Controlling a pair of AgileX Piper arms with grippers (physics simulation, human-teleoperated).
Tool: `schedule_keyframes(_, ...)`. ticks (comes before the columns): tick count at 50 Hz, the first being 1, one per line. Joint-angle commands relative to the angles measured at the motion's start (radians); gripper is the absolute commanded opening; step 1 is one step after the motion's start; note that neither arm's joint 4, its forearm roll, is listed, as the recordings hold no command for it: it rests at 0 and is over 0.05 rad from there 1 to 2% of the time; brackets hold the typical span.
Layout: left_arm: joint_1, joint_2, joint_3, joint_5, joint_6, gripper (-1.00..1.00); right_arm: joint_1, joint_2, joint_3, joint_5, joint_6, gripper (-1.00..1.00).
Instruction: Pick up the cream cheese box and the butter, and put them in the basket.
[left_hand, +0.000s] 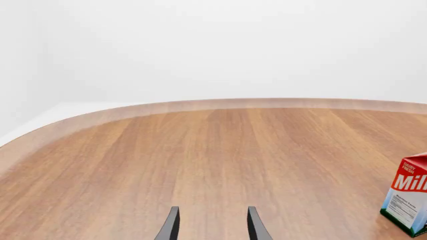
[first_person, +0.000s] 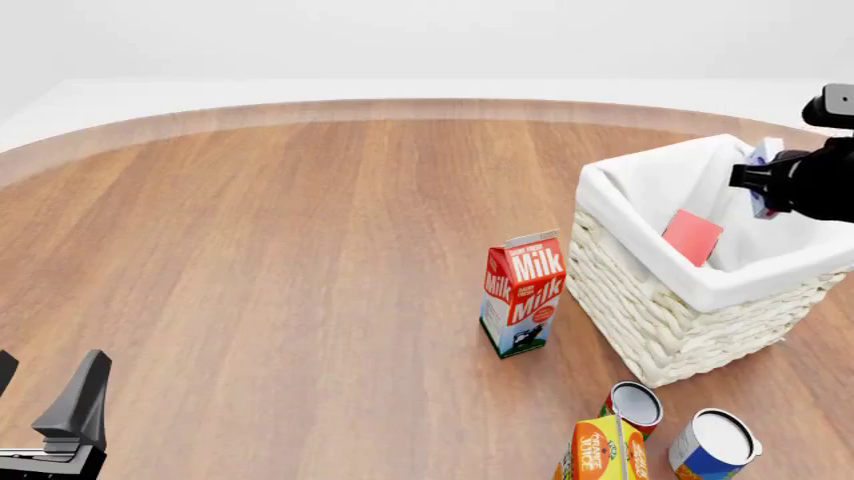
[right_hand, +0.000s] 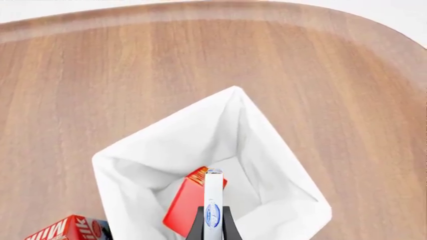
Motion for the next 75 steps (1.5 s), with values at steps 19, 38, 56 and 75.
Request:
schedule_keyframes(19, 0.0, 0.0, 0.0, 0.0, 0.0, 1.0, -0.032, 0.038, -0.012, -0.043, 0.013, -1.0)
schedule_keyframes(38, 0.0, 0.0, 0.0, 0.0, 0.0, 1.0, -0.044, 0.061, -0.003, -0.074, 0.019, -1.0)
schedule_keyframes(56, 0.0, 0.0, 0.0, 0.0, 0.0, 1.0, -0.053, 0.074, 0.014, -0.101, 0.023, -1.0)
schedule_keyframes(75, 0.0, 0.0, 0.0, 0.0, 0.0, 1.0, -0.045, 0.058, 0.017, -0.112, 0.016, 1.0)
